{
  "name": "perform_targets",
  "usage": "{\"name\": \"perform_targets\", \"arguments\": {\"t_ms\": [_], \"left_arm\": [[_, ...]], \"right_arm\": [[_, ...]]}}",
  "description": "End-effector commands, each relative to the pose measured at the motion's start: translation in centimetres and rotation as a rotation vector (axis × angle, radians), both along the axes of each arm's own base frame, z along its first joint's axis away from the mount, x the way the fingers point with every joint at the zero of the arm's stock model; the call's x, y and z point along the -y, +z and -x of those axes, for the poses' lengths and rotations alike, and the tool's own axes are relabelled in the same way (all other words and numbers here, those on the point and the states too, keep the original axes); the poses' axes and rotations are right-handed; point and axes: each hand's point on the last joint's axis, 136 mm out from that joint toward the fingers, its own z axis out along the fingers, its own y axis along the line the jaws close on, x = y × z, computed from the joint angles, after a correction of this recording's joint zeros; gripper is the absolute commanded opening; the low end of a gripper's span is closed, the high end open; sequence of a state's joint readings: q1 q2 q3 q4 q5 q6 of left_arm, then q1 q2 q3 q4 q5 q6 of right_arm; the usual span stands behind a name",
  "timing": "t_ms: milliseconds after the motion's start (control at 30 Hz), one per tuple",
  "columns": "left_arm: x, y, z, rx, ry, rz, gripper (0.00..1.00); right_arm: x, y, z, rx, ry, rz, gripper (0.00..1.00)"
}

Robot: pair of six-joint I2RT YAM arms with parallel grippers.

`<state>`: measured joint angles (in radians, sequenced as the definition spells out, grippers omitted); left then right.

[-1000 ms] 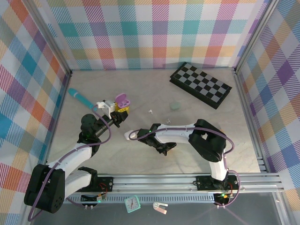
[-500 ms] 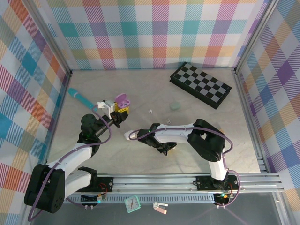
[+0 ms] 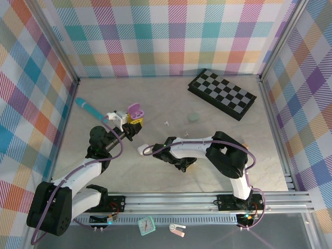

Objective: Insert wireless bluetooth earbuds into charging case

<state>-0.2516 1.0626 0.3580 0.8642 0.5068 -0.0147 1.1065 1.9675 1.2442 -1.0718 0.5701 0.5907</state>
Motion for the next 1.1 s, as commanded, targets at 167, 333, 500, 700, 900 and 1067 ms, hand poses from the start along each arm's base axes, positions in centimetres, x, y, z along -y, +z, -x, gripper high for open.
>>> {"name": "perform_targets", "arguments": {"t_ms": [167, 333, 500, 700, 900, 1067], "left_arm": [[-0.2, 2.3, 0.2, 0.055, -0.01, 0.025, 0.35], [-0.2, 2.3, 0.2, 0.054, -0.008, 0.026, 0.35], [-0.2, 2.4, 0.2, 0.056, -0.008, 0.027, 0.35], [-0.3, 2.3, 0.3, 0.055, -0.007, 0.026, 0.35], [-0.3, 2.4, 0.3, 0.057, -0.007, 0.027, 0.35], [-0.3, 2.3, 0.3, 0.055, -0.004, 0.026, 0.35]], "right_arm": [[0.4, 0.6, -0.2, 0.015, 0.004, 0.039, 0.25], [0.6, 0.2, -0.3, 0.008, 0.007, 0.048, 0.24], [1.0, 0.1, -0.5, 0.005, 0.007, 0.054, 0.24], [1.2, -0.1, -0.8, 0.0, 0.015, 0.057, 0.26], [1.1, -0.4, -1.0, -0.006, 0.023, 0.056, 0.26], [1.2, -0.8, -1.0, -0.016, 0.027, 0.067, 0.28]]}}
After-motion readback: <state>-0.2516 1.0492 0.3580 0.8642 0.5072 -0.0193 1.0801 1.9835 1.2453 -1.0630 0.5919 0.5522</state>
